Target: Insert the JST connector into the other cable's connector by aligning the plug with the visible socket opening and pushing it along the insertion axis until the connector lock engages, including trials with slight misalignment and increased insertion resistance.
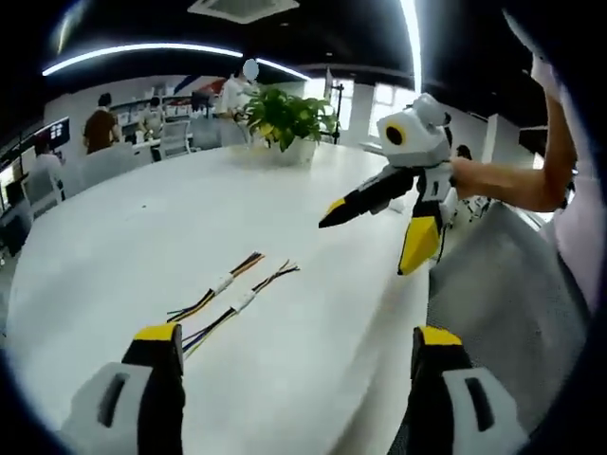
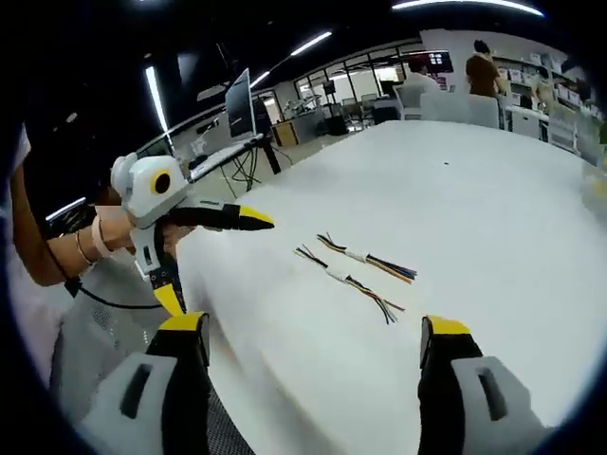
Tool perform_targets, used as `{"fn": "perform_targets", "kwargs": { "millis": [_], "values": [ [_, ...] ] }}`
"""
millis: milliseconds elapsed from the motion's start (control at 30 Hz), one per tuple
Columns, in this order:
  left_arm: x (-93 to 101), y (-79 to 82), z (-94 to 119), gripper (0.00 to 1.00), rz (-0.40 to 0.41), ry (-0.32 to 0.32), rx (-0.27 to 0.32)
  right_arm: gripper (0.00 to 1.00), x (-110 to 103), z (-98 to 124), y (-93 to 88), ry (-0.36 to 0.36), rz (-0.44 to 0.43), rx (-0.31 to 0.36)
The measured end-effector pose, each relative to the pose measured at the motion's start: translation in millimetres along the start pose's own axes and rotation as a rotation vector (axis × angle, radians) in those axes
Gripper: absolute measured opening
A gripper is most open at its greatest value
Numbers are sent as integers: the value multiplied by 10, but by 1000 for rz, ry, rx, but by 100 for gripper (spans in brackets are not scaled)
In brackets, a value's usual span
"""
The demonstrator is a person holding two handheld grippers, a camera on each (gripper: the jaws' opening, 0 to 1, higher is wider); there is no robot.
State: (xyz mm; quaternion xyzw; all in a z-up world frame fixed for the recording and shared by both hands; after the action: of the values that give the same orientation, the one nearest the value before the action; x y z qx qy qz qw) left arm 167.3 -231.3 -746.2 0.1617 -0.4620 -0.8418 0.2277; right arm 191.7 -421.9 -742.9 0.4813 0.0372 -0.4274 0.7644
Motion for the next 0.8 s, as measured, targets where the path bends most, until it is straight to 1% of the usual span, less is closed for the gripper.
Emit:
{"fn": "perform_targets", "kwargs": {
  "millis": [33,67,100,133,167,267,300,333,367,433,467,500,567,633,733,800],
  "values": [
    [8,-1,16,99,10,5,-4,97,-13,2,3,-2,-17,7],
    [24,-6,42,99,16,6,-21,99,-40,11,13,7,-57,21],
    [37,-8,58,99,15,9,-31,99,-54,24,12,13,-76,20],
    [47,-12,80,99,10,20,-45,99,-63,40,18,16,-85,24],
    [60,-6,96,99,8,24,-47,100,-69,49,19,13,-88,28],
    [97,21,152,99,21,35,-30,100,-100,80,-8,-10,-84,27],
    [109,27,172,99,33,39,-26,100,-89,98,-41,-51,-60,11],
    [116,26,183,99,41,45,-30,100,-67,119,-70,-100,-15,-16],
    [120,10,197,99,54,61,-47,100,-64,142,-96,-152,73,-41],
    [143,-8,214,99,49,60,-60,100,-107,160,-137,-199,174,-79],
    [151,-14,223,99,48,64,-62,100,-129,165,-145,-211,188,-83],
    [163,-16,237,99,53,70,-61,100,-161,165,-150,-204,187,-80],
    [181,-17,254,99,68,79,-63,100,-234,180,-141,-188,167,-63],
    [192,-22,282,99,65,105,-74,100,-281,184,-133,-181,158,-51],
    [230,1,318,99,83,128,-51,100,-354,182,-146,-195,192,-50],
    [274,9,332,99,87,125,-44,100,-385,193,-148,-191,190,-38]
  ]
}}
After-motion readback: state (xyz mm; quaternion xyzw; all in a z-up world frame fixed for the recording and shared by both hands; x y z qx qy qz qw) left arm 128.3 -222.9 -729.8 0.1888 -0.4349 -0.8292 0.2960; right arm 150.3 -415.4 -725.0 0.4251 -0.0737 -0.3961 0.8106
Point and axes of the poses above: the point that each gripper's makers call its tool centre point, and the gripper's own axes: z roughly backward along the fingers, x roughly to its right, y roughly out of its top, the point moved 7 cm from there along z, roughly backward along the fingers, and after that the axes turned 11 degrees about -z, right-handed, at the moved point
